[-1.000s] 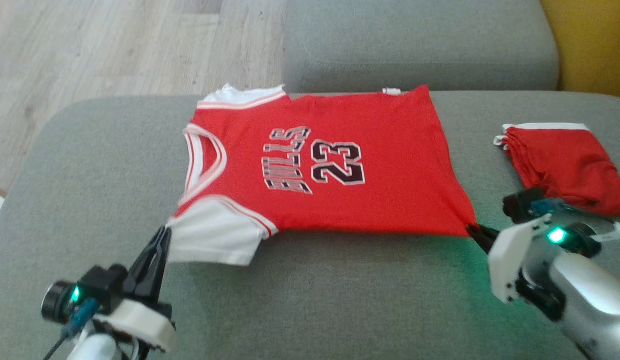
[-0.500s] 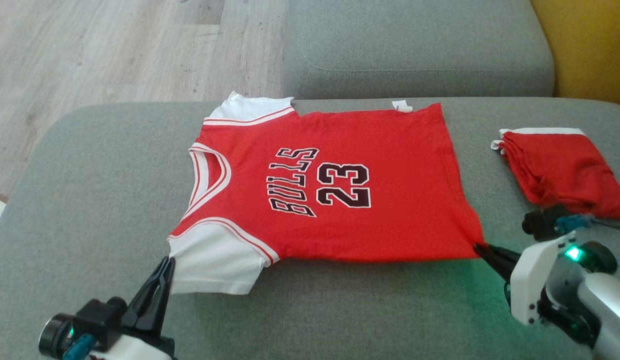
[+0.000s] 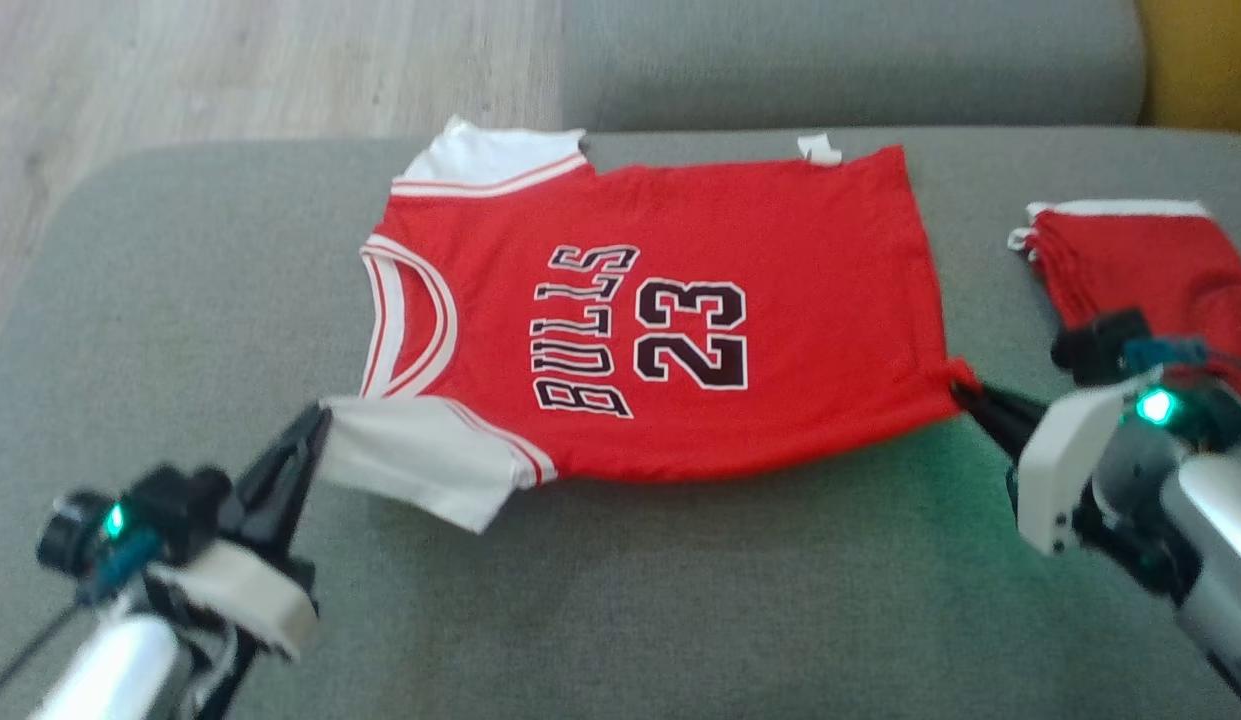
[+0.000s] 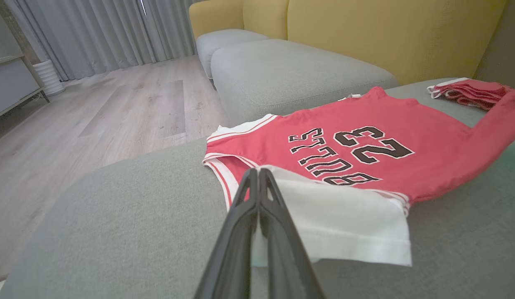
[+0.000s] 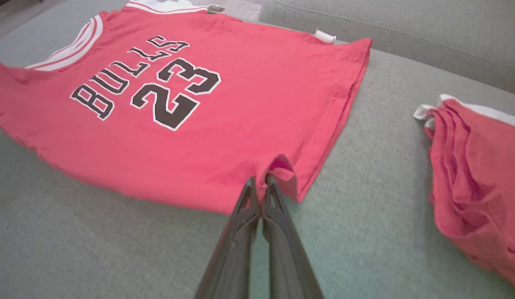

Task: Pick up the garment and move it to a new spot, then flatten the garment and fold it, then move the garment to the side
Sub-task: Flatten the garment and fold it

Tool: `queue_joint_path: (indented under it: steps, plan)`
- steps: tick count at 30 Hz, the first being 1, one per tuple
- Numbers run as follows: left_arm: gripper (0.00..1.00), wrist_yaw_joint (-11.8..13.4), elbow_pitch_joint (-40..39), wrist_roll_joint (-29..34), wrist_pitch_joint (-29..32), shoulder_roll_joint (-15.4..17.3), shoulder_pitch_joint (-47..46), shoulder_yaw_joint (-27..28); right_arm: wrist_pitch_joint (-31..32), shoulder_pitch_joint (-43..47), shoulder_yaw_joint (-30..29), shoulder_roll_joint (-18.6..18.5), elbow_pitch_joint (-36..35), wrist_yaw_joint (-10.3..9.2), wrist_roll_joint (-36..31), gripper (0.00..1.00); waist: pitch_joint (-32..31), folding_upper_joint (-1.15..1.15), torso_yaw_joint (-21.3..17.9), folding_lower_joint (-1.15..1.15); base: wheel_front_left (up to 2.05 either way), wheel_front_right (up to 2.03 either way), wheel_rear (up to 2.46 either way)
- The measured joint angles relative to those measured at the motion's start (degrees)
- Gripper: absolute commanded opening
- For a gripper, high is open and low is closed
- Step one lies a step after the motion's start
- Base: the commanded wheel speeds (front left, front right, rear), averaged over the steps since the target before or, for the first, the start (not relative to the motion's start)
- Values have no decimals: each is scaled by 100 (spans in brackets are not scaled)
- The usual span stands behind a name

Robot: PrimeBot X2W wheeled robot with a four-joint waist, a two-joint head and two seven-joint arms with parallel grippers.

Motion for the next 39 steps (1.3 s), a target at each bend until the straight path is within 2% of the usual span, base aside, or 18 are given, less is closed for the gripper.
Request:
queue_joint_path:
  steps: [6, 13, 23, 30, 31, 32, 33, 34, 35, 36, 39]
  plan:
    - [0, -338, 561, -4, 283, 51, -839, -71, 159, -436, -215, 197, 200, 0, -196, 0, 373, 0, -14, 0, 0, 0, 0]
    - [0, -555, 1363, -4, 579, 60, -1951, -416, 275, -901, -288, 389, 573, 0, -463, 0, 778, 0, -46, 1, 0, 0, 0]
    - [0, -601, 2482, 49, 669, 60, -3281, -1402, 288, -1466, -175, 595, 1003, 0, -656, 0, 1241, 0, -142, 0, 0, 0, 0]
    - [0, -602, 3036, -162, 505, 47, -3866, -2089, 247, -1763, -5, 670, 1279, 0, -664, 0, 1422, 0, -188, 0, 0, 0, 0]
    - [17, -602, 3136, -179, 445, 31, -3940, -2119, 164, -1818, -11, 691, 1344, 0, -693, 0, 1444, 0, -188, 0, 0, 0, 0]
    - [86, -602, 3252, -178, 333, 8, -4017, -2118, 25, -1869, -36, 710, 1401, 0, -744, 67, 1462, 0, -186, 0, 0, 0, 0]
    - [100, -601, 3371, -178, 200, -19, -4104, -2100, -99, -1934, -110, 751, 1483, 0, -773, 100, 1480, 0, -184, 0, 0, 0, 0]
    - [100, -586, 3490, -178, 34, -57, -4207, -2060, -216, -2004, -204, 788, 1568, 0, -800, 100, 1493, 0, -180, 0, 0, 0, 0]
    - [100, -436, 3690, -179, -377, -187, -4398, -1924, -469, -2132, -412, 851, 1726, 0, -818, 100, 1491, 0, -168, 0, 0, 0, 0]
    - [100, -436, 3690, -179, -377, -187, -4398, -1924, -469, -2132, -412, 851, 1726, 0, -818, 100, 1491, 0, -168, 0, 0, 0, 0]
    - [100, -214, 3847, -294, -976, -419, -4593, -1635, -931, -2204, -668, 938, 1831, 0, -924, 100, 1428, 0, -156, -1, 0, 0, 0]
